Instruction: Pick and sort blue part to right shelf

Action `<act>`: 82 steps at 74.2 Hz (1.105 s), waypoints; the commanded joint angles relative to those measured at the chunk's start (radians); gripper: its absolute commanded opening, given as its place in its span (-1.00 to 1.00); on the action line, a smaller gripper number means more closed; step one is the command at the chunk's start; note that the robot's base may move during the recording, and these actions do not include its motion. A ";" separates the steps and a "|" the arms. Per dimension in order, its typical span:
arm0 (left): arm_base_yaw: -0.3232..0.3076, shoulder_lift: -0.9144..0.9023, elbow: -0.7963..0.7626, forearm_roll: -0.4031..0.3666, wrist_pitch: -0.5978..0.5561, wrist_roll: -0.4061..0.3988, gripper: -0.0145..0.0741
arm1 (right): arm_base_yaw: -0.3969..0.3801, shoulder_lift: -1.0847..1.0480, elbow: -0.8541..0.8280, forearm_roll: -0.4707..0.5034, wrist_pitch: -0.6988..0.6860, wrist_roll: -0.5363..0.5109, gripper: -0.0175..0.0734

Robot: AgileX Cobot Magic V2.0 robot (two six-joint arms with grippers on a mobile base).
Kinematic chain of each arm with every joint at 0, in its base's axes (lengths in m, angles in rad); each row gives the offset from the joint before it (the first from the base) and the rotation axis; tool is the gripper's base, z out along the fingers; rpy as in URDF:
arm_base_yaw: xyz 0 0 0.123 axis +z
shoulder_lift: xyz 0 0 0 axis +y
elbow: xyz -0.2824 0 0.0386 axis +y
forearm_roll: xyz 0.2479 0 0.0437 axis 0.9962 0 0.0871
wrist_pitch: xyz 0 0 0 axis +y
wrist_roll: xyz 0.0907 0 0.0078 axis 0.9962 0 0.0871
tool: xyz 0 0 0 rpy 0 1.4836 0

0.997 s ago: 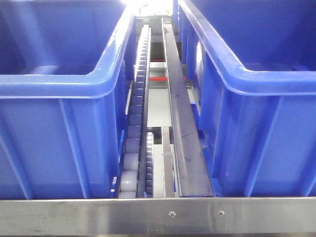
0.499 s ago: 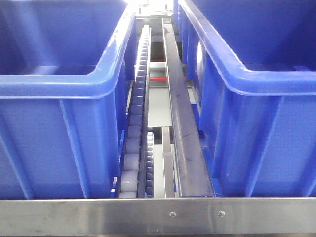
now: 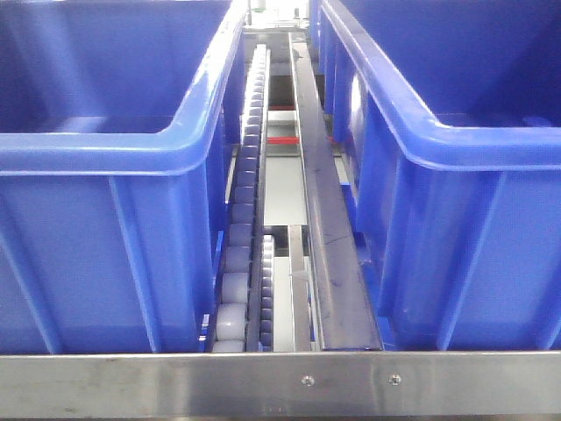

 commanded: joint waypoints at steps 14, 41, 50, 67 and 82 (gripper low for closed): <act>0.036 -0.056 0.248 -0.025 -0.335 0.016 -0.39 | 0.004 0.014 -0.024 -0.004 -0.093 -0.007 -0.48; 0.036 -0.056 0.308 -0.025 -0.445 0.014 -0.39 | 0.004 0.014 -0.024 -0.004 -0.093 -0.007 -0.48; 0.036 -0.056 0.308 -0.025 -0.445 0.014 -0.39 | 0.004 0.014 -0.024 -0.004 -0.093 -0.007 -0.48; 0.036 -0.056 0.308 -0.025 -0.445 0.014 -0.39 | 0.004 0.014 -0.024 -0.004 -0.093 -0.007 -0.48; 0.036 -0.056 0.308 -0.025 -0.445 0.014 -0.39 | 0.004 0.014 -0.024 -0.008 -0.095 -0.007 -0.48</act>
